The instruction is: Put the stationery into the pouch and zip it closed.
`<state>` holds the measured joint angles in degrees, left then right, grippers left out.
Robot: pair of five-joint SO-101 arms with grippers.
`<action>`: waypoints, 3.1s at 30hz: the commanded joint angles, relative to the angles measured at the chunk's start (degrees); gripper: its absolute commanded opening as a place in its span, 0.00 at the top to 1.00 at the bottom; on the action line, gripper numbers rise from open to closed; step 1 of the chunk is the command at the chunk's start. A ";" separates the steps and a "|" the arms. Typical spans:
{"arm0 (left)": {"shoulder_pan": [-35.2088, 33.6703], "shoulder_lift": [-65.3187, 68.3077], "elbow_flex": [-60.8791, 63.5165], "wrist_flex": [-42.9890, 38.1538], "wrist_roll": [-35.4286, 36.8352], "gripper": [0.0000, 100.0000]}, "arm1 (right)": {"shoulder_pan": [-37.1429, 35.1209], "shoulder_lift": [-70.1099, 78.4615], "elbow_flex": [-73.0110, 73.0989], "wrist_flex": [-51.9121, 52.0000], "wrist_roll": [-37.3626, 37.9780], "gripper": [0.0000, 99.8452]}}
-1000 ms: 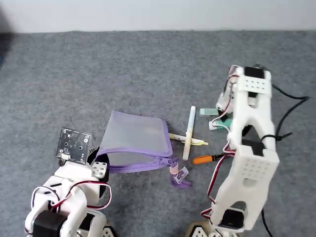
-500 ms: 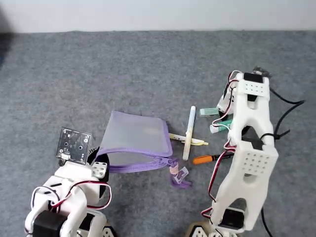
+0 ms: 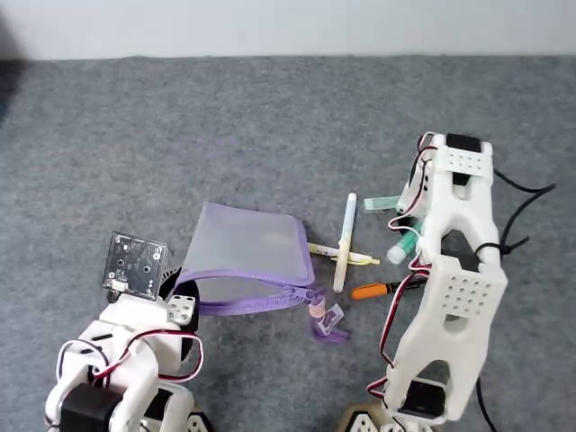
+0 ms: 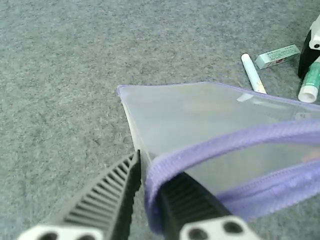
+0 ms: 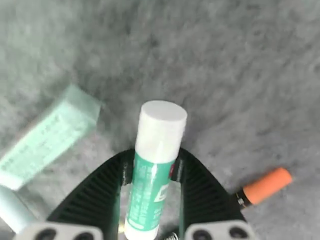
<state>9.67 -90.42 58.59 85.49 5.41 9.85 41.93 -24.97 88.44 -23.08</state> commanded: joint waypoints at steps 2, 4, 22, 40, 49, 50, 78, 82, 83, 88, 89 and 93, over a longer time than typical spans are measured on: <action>-0.26 0.44 -1.80 -0.09 4.57 0.99 | -1.10 -9.36 -1.76 8.13 2.90 0.99; 0.00 0.44 -1.80 0.09 6.59 0.99 | -1.10 -13.23 -1.76 11.47 3.43 0.99; 0.18 23.65 -18.68 0.00 11.87 0.99 | -20.97 -62.73 14.42 14.29 11.78 0.99; 0.26 38.95 -28.18 -0.09 11.96 0.99 | -47.08 -77.32 22.15 -12.70 -1.05 0.99; 0.26 38.86 -28.09 -0.09 12.04 0.99 | -52.62 -81.19 35.08 -26.59 4.22 0.99; 0.26 38.86 -28.18 -0.09 12.04 0.99 | -53.49 -81.98 37.36 -28.53 5.63 0.99; 0.26 38.95 -28.18 -0.09 14.77 0.99 | -54.20 -106.86 82.29 -65.01 34.73 0.80; 0.26 38.86 -28.18 -0.09 14.77 0.99 | -54.20 -107.03 80.26 -64.40 34.64 0.83; 0.26 38.86 -28.18 -0.09 14.77 0.99 | -54.20 -107.03 79.03 -63.16 34.64 0.84; 0.26 38.86 -28.18 -0.09 14.77 0.99 | -51.65 -106.51 70.51 -53.85 28.92 0.86; 0.26 38.86 -28.18 -0.09 14.77 0.99 | -50.07 -106.42 68.48 -51.38 26.64 0.86; 0.26 38.86 -28.18 -0.09 14.77 0.99 | -41.19 -106.42 62.51 -41.71 17.93 0.86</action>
<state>9.76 -51.65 32.48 85.41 19.56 -37.19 -63.91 43.69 40.79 0.48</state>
